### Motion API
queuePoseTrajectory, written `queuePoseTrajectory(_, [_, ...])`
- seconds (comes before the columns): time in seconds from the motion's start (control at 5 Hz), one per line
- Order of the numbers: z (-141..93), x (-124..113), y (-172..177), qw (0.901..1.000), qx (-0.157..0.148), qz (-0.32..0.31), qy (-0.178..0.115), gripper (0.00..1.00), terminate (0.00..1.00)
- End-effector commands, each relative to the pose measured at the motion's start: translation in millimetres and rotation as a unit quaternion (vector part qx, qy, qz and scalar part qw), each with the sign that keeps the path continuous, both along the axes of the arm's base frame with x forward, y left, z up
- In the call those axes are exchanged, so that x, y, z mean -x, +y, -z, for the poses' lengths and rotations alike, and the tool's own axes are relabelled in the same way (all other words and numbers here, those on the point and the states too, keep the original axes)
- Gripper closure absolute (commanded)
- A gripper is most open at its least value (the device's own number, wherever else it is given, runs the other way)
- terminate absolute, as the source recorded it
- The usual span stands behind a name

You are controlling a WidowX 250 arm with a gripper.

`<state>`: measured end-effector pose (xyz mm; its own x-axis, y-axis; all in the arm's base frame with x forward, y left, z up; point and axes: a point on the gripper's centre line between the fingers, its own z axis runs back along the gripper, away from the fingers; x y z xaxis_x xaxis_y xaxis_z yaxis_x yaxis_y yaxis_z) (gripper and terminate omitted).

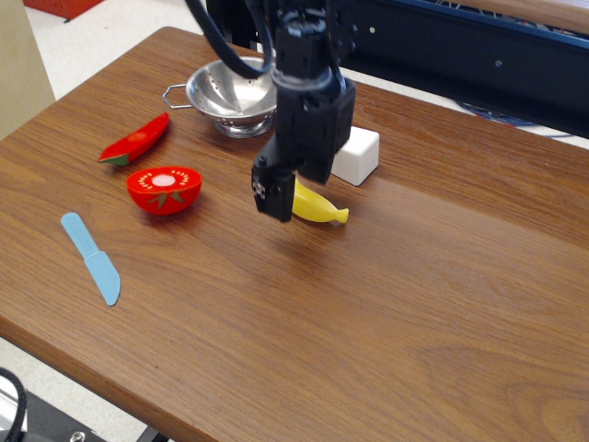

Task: Take banana out of colander

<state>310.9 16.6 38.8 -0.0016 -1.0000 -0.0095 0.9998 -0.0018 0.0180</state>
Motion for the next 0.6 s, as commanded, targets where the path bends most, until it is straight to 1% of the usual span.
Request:
queuePoseTrajectory(0.0, [-63.5, -17.3, 3.6, 0.9969, 0.020, -0.029, -0.070, 0.00, 0.00])
queuePoseTrajectory(0.2, [-63.5, -17.3, 3.6, 0.9969, 0.020, -0.029, -0.070, 0.00, 0.00])
queuePoseTrajectory(0.4, [-63.5, -17.3, 3.6, 0.9969, 0.020, -0.029, -0.070, 0.00, 1.00])
